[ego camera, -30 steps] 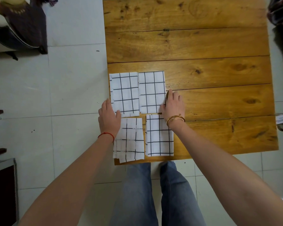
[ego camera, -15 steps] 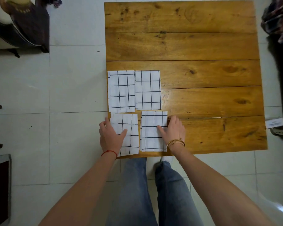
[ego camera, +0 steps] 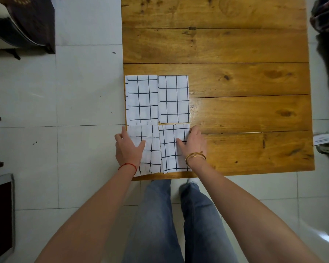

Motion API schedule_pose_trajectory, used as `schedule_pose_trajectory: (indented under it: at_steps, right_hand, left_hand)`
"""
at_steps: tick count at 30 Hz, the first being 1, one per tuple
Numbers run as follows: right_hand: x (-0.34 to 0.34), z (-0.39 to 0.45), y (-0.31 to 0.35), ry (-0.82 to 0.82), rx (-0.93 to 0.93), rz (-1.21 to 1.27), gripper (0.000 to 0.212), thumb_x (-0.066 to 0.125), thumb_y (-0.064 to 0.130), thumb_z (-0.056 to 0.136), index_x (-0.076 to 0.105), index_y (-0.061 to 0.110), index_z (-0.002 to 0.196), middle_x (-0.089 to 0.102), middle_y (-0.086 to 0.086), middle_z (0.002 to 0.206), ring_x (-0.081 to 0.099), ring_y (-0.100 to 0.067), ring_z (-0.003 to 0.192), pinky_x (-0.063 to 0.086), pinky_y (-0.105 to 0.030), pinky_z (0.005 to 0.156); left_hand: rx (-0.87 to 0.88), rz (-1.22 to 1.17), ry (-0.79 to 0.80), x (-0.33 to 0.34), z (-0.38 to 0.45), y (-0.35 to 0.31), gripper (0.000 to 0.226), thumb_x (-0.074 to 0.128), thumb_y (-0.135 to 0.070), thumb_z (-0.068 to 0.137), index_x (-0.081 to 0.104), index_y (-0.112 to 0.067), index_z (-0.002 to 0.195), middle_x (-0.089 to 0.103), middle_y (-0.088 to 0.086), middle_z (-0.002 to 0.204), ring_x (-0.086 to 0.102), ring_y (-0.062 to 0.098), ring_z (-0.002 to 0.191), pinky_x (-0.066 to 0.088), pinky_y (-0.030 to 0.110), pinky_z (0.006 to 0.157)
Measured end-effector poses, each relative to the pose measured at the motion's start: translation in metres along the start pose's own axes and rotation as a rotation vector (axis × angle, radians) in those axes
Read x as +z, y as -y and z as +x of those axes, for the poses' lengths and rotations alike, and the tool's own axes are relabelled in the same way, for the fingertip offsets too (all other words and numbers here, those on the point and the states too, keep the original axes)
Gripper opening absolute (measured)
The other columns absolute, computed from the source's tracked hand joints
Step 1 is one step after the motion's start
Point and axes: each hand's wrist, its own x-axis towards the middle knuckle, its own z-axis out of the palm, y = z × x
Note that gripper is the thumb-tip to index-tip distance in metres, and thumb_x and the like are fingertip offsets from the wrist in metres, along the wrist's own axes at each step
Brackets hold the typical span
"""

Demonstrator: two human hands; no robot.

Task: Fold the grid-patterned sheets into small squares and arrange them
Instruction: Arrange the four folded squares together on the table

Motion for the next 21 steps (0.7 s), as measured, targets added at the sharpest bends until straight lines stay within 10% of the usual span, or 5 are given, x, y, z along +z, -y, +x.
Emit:
schedule_pose_trajectory:
  at_steps: [21]
  right_hand:
    - [-0.011,0.017,0.002,-0.225,-0.016,0.062,0.044,0.056,0.044,0.086,0.048,0.006,0.106,0.052,-0.008,0.098,0.05,-0.023,0.087,0.042,-0.033,0.075]
  left_hand:
    - [0.112,0.04,-0.074,-0.015,0.017,0.001,0.07,0.059,-0.038,0.088,0.031,-0.011,0.146,0.045,0.014,0.132,0.044,0.029,0.116,0.047,0.039,0.087]
